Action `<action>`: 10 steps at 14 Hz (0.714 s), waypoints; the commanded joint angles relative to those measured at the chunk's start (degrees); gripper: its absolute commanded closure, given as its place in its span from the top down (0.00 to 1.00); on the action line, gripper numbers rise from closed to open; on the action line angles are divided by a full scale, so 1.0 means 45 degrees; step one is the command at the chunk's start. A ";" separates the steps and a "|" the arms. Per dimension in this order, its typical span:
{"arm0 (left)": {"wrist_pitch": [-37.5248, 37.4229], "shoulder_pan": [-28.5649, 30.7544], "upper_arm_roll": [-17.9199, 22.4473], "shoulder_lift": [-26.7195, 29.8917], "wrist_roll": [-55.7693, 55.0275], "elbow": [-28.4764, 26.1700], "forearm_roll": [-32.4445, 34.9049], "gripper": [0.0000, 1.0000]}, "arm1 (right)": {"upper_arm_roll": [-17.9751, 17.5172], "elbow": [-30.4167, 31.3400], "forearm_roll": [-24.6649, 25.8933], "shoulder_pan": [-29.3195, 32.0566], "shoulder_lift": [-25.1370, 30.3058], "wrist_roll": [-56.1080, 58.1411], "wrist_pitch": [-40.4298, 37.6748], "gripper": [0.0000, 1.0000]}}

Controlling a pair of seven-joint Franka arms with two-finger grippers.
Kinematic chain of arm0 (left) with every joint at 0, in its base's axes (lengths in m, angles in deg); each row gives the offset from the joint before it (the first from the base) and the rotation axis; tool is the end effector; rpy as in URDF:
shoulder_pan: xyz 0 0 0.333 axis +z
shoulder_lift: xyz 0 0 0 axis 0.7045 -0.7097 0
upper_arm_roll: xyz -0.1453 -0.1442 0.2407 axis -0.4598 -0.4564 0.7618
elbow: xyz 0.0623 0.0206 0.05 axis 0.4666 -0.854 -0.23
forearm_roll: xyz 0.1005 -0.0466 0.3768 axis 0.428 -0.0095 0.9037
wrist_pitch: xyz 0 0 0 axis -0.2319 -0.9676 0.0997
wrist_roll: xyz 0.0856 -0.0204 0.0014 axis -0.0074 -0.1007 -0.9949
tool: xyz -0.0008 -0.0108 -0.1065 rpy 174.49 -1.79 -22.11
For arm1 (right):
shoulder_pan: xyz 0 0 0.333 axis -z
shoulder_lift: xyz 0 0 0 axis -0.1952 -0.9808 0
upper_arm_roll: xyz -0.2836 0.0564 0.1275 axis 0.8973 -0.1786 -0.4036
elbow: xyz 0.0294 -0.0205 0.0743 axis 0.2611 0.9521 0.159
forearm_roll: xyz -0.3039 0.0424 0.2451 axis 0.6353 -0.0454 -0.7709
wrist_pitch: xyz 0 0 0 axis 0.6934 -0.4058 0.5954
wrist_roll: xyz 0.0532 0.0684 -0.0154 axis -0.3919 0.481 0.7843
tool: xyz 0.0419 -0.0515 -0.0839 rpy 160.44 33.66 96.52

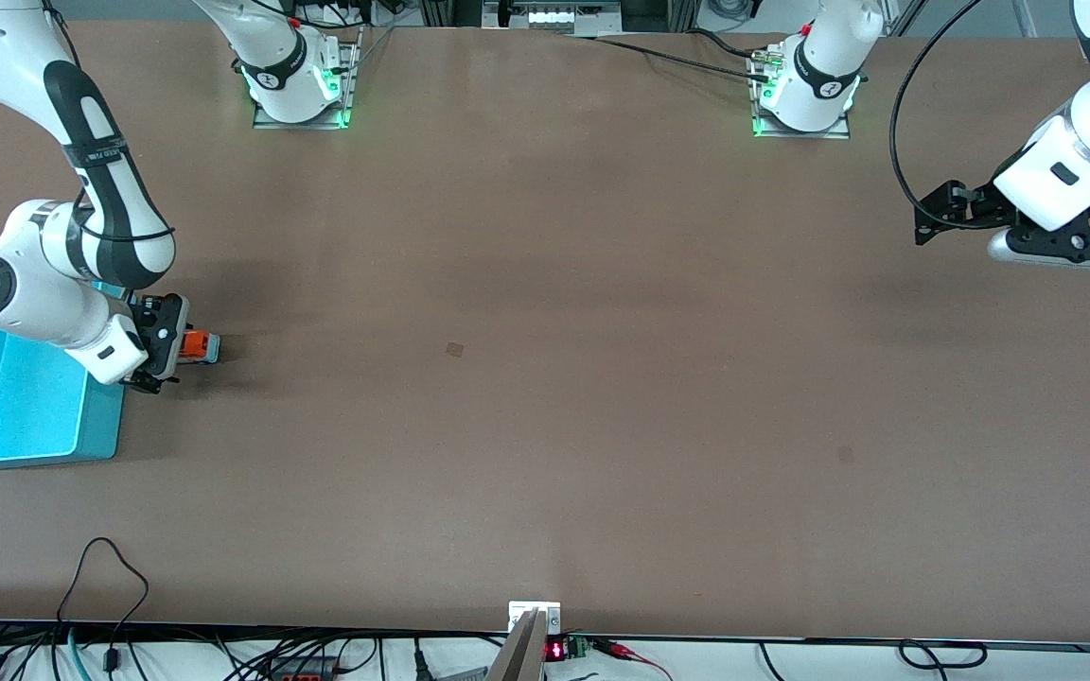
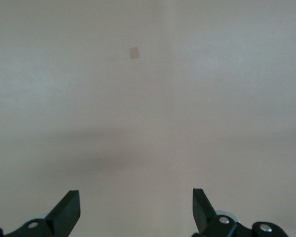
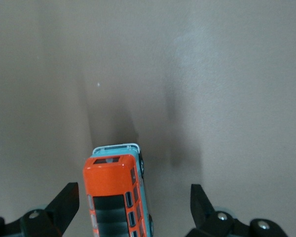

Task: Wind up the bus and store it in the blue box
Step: 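Lower the right gripper onto the bus and grasp it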

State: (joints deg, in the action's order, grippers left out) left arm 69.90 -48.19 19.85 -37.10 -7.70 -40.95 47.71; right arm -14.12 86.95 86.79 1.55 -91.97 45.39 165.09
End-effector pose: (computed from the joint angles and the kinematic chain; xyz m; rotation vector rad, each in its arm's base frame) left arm 0.5381 -0.0381 0.5713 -3.1046 0.1522 0.0628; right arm 0.5956 -0.0928 0.2291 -2.2697 -2.1041 0.0690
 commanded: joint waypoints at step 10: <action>-0.0359 -0.0103 -0.0337 -0.0006 -0.0218 0.0364 0.0391 1.00 | -0.0298 0.0275 0.0122 0.0903 -0.0619 0.0469 0.0713 1.00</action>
State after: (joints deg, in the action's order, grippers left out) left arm 69.56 -48.54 18.49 -37.10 -7.99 -40.40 48.29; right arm -14.16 87.55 86.81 3.80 -94.75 46.47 167.12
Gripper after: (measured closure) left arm 0.000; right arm 0.000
